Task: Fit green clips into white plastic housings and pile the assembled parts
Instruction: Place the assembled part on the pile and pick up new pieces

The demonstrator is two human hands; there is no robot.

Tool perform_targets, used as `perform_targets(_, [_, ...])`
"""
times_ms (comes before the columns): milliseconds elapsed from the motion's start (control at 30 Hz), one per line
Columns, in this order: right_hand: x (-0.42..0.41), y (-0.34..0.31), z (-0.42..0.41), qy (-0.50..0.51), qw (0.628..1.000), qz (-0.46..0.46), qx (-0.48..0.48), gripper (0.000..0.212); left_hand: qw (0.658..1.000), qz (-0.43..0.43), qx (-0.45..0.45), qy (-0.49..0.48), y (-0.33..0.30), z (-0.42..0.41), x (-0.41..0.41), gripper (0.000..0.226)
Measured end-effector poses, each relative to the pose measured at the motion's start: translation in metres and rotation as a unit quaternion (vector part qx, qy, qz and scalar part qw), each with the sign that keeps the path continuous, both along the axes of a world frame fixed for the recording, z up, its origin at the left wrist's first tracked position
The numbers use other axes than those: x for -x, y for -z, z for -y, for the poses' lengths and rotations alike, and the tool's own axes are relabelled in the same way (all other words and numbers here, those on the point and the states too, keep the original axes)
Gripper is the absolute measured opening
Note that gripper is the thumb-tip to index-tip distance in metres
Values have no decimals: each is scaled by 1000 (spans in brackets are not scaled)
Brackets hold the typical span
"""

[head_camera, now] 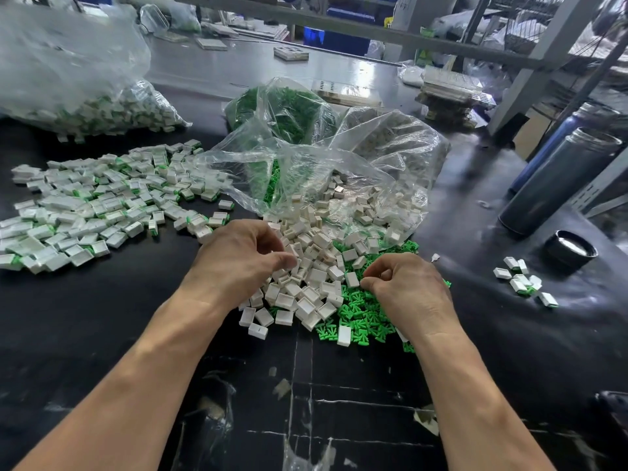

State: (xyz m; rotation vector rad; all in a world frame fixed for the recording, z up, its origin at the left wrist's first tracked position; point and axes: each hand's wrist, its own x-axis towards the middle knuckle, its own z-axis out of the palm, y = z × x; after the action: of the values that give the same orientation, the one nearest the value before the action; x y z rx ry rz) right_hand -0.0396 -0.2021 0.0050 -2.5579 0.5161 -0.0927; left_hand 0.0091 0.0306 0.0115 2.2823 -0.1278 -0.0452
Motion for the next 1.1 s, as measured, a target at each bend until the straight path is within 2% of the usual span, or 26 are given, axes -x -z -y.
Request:
perform_targets(133, [0, -1, -2, 0, 1000, -2, 15, 6, 1000, -8, -27, -2, 0, 2, 1, 23])
perform_targets(533, [-2, -4, -7, -5, 999, -4, 40, 10, 997, 56, -52, 22, -1, 7, 6, 15])
perform_targets(967, [-2, -1, -9, -20, 999, 0, 47, 16, 998, -3, -55, 21, -3, 11, 5, 15])
perform_targets(1100, [1, 0, -10, -4, 998, 56, 8, 16, 998, -5, -56, 19, -3, 10, 5, 16])
